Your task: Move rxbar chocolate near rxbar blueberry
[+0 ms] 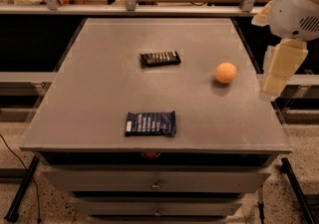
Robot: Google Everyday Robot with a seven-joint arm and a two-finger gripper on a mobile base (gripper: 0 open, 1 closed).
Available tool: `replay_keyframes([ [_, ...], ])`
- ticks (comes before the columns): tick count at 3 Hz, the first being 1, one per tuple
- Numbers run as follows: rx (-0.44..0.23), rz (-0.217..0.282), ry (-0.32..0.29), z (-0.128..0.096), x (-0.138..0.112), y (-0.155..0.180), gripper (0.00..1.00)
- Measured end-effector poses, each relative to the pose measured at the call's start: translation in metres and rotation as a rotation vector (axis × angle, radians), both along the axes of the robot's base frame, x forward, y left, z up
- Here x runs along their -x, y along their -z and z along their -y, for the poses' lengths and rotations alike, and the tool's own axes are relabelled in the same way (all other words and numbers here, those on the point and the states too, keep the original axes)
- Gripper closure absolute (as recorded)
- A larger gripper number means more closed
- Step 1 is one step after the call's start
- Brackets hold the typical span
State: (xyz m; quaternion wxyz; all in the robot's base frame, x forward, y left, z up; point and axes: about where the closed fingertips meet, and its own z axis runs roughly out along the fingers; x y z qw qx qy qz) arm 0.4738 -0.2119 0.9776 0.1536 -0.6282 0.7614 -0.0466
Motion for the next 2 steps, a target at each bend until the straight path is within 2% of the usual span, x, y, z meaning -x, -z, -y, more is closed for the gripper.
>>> replay_keyframes([
  [1,0.030,0.015,-0.051,-0.006,-0.035,0.000,0.00],
  [2,0.011,0.034,-0.096,-0.019,-0.071,0.005,0.00],
])
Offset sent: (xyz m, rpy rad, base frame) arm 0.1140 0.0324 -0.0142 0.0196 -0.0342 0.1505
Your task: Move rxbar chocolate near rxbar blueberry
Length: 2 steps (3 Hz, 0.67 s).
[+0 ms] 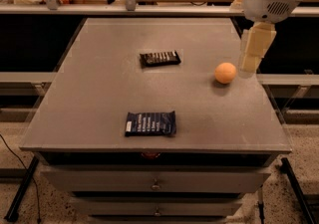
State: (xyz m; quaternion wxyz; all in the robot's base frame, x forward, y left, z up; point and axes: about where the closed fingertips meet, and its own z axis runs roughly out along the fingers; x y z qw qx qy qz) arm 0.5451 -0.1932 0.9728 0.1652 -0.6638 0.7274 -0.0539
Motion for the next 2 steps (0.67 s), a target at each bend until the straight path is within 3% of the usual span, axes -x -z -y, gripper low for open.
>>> replay_keyframes([
  [1,-0.075,0.008,-0.020,-0.020,-0.034,0.010,0.00],
  [2,-0.222,-0.008,0.022,-0.036,-0.061,0.023,0.00],
])
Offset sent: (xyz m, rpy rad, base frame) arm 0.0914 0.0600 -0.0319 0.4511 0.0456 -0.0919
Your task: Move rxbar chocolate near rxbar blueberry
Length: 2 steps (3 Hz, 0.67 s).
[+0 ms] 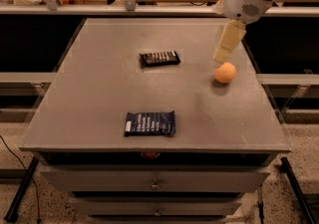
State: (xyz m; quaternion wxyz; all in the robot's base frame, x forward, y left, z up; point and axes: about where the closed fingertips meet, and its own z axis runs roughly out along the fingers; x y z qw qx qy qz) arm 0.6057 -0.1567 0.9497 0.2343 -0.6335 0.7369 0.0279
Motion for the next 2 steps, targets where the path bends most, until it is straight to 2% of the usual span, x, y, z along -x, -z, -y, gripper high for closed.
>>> replay_keyframes([
  [1,-0.145,-0.027,0.019,-0.025,-0.022,0.008,0.00],
  [2,-0.252,-0.070,0.011,-0.051,-0.042,0.023,0.00],
])
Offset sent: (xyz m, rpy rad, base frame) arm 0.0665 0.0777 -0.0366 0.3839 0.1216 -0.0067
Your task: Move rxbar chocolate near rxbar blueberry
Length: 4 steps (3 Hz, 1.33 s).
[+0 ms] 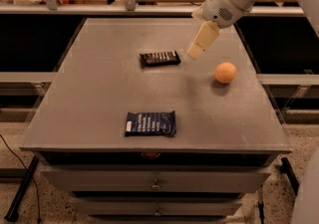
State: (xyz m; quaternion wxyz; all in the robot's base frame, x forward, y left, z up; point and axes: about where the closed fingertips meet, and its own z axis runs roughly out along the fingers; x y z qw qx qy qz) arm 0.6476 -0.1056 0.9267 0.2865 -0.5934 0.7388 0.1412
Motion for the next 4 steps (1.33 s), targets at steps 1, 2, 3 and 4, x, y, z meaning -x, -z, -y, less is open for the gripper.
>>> replay_keyframes([
  [1,-0.024,-0.013,-0.003,-0.005,-0.005,0.005,0.00],
  [2,-0.067,-0.005,0.026,-0.001,-0.002,0.011,0.00],
  [3,-0.160,0.006,0.038,-0.008,-0.012,0.032,0.00],
  [4,-0.232,0.004,0.035,-0.021,-0.024,0.051,0.00],
])
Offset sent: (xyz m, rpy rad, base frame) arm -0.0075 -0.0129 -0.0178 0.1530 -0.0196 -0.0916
